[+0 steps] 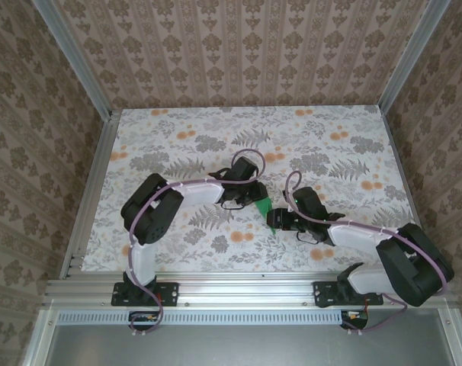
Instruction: Fold a paper plane with a square sheet of paper (pick it up from the middle)
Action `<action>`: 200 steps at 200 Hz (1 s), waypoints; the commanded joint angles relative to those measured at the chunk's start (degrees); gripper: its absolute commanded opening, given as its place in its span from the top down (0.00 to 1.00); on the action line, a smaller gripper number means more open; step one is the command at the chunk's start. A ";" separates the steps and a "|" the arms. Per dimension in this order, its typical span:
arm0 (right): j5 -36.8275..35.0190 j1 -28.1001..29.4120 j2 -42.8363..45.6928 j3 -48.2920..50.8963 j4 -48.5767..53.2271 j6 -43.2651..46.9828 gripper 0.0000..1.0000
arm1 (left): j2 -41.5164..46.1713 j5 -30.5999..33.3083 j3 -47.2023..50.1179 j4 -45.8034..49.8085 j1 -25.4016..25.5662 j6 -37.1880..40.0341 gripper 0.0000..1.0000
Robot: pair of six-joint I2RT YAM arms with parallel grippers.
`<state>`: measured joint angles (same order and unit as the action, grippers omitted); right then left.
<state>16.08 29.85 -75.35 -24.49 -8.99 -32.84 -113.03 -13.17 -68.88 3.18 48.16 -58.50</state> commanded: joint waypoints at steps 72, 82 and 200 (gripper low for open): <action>-6.36 1.98 -3.66 -7.40 12.97 6.57 0.48 | -1.64 -1.51 -2.24 0.35 -0.27 -0.13 0.67; -6.24 2.14 -3.66 -7.58 13.03 6.96 0.49 | -1.66 -1.55 -2.37 0.34 -0.33 -0.10 0.68; -14.81 7.85 -1.81 -10.00 13.61 18.63 0.41 | -1.84 -2.12 -3.54 0.95 -0.18 0.27 0.68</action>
<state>4.73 36.10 -75.94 -32.01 3.53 -19.55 -113.65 -14.39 -70.72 3.40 48.18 -58.50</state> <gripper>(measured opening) 0.578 0.324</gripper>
